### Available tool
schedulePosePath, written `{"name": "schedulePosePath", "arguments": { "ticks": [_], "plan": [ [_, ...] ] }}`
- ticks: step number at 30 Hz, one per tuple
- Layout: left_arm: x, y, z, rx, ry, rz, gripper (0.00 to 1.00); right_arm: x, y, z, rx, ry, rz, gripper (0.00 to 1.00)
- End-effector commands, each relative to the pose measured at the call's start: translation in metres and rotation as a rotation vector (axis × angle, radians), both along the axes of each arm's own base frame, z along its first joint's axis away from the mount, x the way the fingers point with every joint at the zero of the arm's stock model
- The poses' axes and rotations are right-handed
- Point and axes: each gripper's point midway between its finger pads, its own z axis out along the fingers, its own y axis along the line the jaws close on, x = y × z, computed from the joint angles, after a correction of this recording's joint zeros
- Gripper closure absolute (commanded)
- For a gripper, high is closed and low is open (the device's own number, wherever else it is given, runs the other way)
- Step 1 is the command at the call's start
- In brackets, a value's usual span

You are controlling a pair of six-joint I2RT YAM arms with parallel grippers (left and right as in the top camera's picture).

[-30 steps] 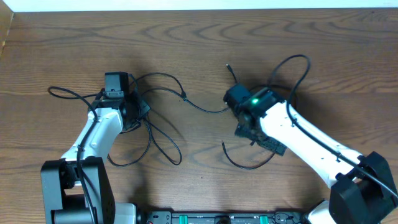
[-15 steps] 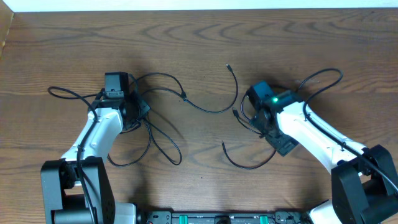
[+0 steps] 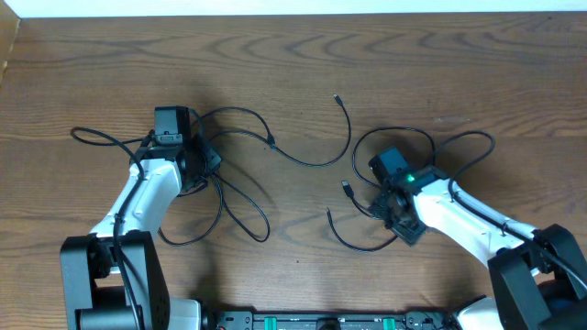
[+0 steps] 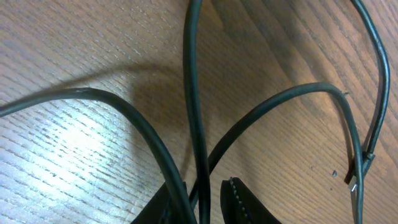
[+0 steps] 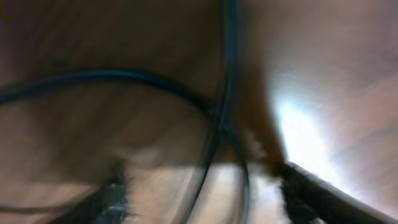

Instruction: Untangle cables

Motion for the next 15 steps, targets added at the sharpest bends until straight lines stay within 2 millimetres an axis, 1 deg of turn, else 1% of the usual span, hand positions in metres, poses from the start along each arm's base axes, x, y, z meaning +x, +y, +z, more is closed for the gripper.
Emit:
{"name": "schedulePosePath", "arguments": {
  "ticks": [1, 2, 3, 5, 7, 10, 12, 13, 15],
  "plan": [
    [0.0, 0.003, -0.001, 0.015, 0.006, 0.002, 0.74, -0.023, -0.013, -0.026, -0.039, 0.072, 0.035, 0.83],
    [0.0, 0.003, -0.002, 0.015, 0.006, 0.002, 0.74, -0.019, -0.011, -0.026, -0.03, 0.055, 0.064, 0.94],
    [0.0, 0.003, -0.002, 0.015, 0.006, 0.002, 0.74, -0.015, -0.009, -0.027, -0.023, 0.04, 0.089, 0.99],
    [-0.001, 0.003, -0.002, 0.015, 0.006, 0.002, 0.74, -0.005, -0.008, -0.026, -0.014, 0.006, 0.135, 0.99],
    [-0.001, 0.003, -0.002, 0.015, 0.006, 0.002, 0.75, 0.005, -0.01, -0.025, -0.016, -0.027, 0.142, 0.99],
    [-0.001, 0.003, -0.002, 0.015, 0.007, 0.002, 0.74, 0.028, -0.016, -0.018, -0.007, -0.081, 0.139, 0.99],
    [-0.001, 0.003, -0.002, 0.015, 0.006, 0.002, 0.73, 0.047, -0.021, -0.008, -0.002, -0.121, 0.155, 0.99],
    [-0.001, 0.003, -0.002, 0.014, 0.007, 0.002, 0.69, 0.059, -0.025, -0.001, -0.002, -0.146, 0.171, 0.99],
    [-0.001, 0.003, -0.001, 0.014, 0.007, 0.002, 0.64, 0.081, -0.034, 0.013, -0.013, -0.195, 0.21, 0.99]
  ]
}}
